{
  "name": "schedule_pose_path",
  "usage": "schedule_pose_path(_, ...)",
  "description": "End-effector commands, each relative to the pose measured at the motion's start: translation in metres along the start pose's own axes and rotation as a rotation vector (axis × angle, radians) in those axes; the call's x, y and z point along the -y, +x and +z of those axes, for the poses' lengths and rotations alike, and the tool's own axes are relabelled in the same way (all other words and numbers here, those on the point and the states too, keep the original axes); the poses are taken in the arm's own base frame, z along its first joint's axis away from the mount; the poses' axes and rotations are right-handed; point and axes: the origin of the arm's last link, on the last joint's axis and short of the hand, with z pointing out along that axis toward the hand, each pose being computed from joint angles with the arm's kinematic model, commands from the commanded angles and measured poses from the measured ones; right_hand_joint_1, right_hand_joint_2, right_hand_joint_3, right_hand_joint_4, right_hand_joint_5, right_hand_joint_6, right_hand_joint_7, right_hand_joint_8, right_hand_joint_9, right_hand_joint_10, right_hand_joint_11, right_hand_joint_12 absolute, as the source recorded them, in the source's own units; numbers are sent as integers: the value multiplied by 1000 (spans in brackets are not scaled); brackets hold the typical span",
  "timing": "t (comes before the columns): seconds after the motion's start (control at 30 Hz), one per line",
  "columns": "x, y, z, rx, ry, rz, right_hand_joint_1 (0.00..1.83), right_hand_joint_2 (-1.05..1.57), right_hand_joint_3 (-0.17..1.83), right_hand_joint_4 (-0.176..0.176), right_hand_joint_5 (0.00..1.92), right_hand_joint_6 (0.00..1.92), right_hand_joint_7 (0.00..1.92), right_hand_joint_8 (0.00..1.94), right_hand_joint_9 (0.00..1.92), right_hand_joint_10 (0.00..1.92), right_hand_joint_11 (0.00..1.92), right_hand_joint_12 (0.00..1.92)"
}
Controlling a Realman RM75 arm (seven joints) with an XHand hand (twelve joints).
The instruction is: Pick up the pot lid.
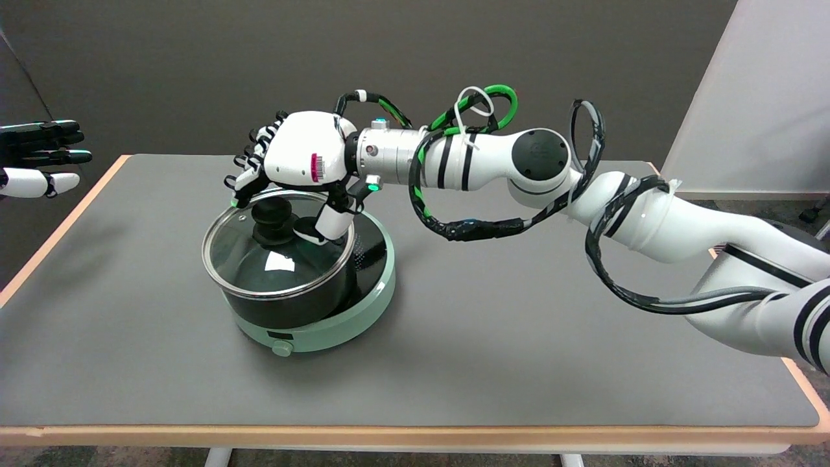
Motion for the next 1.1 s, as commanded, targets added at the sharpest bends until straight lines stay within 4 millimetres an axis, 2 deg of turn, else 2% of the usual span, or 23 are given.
schedule_pose_path(0.03, 4, 4, 3, -9, 13, 2, 941, 597, 1040, 125, 556, 303, 585, 169, 578, 390, 420, 823)
schedule_pose_path(0.4, 7, -3, 4, 0, 15, 22, 931, 604, 1037, 125, 566, 319, 599, 171, 588, 398, 420, 823)
schedule_pose_path(0.67, 7, -6, 5, 5, 13, 23, 941, 620, 1006, 140, 608, 365, 646, 194, 625, 406, 429, 824)
schedule_pose_path(1.1, 6, -4, 14, 1, 13, 37, 970, 631, 960, 148, 640, 368, 679, 214, 664, 401, 439, 834)
